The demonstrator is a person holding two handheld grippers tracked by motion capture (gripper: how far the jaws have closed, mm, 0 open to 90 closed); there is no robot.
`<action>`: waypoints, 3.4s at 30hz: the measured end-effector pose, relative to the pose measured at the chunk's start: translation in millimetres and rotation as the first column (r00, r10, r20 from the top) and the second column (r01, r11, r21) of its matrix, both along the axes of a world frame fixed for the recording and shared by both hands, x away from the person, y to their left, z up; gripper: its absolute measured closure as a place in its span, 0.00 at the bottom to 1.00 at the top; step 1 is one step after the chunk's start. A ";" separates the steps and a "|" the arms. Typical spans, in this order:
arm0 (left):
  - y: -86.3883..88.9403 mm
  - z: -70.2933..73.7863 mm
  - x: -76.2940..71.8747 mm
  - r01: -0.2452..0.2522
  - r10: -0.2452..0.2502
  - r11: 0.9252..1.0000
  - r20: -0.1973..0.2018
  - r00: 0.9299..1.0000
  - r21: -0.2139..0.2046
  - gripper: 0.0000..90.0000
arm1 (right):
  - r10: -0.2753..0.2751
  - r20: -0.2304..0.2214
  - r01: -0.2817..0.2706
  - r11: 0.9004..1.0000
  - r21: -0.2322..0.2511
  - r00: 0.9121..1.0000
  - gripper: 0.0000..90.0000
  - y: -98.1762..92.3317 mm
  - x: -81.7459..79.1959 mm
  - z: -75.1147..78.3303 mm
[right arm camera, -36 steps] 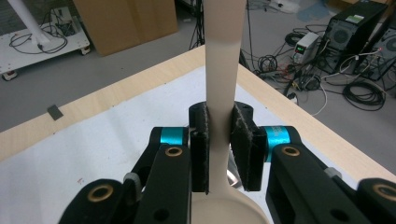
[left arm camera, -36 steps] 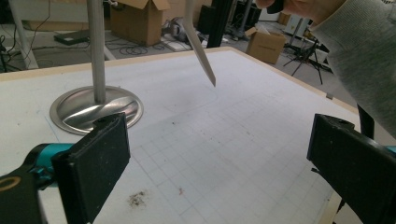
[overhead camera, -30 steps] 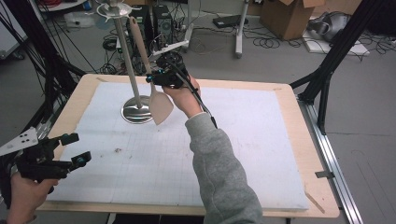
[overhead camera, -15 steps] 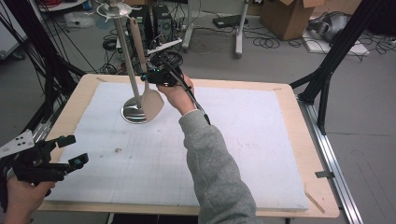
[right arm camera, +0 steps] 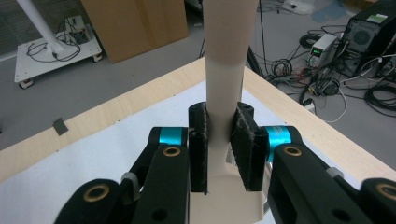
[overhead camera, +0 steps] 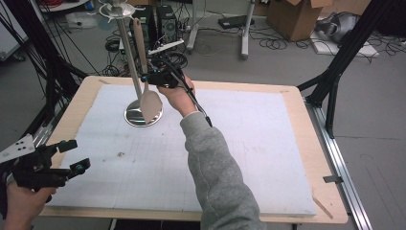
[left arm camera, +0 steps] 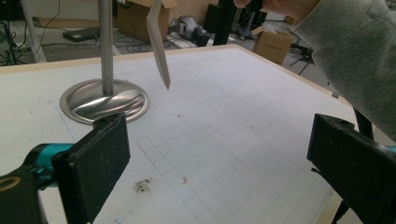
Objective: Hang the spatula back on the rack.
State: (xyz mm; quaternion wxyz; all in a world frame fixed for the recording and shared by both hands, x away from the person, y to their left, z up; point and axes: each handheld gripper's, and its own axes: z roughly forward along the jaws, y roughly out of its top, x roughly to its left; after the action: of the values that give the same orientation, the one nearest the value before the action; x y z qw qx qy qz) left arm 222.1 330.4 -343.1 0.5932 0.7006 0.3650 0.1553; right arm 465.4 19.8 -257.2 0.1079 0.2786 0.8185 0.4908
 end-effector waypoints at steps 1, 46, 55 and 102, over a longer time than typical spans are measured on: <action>0.0 0.0 0.0 0.000 0.000 1.000 0.000 1.000 0.000 0.07 | 0.000 0.000 0.000 1.000 0.000 1.000 0.85 0.2 0.1 -0.2; -8.3 8.3 26.0 0.047 -0.046 0.999 0.022 0.999 -0.013 0.07 | 0.028 0.109 -0.033 0.998 0.051 0.994 0.22 -94.3 -63.0 0.5; -19.5 7.3 36.6 0.076 -0.076 0.997 0.015 0.997 -0.005 0.07 | -0.030 0.125 0.025 0.999 0.041 0.992 0.22 -130.6 -80.1 -6.5; -41.6 4.8 62.1 0.102 -0.103 0.994 0.013 0.995 0.029 0.07 | -0.065 0.123 0.048 0.989 0.141 0.990 0.22 -233.6 -168.4 -70.6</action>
State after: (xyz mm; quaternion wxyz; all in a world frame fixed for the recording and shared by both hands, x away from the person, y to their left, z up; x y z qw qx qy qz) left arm 284.2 288.9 -338.3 0.5930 0.7255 0.3222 0.1348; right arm 297.0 -213.8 -327.9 0.1542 0.2767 0.7658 0.5597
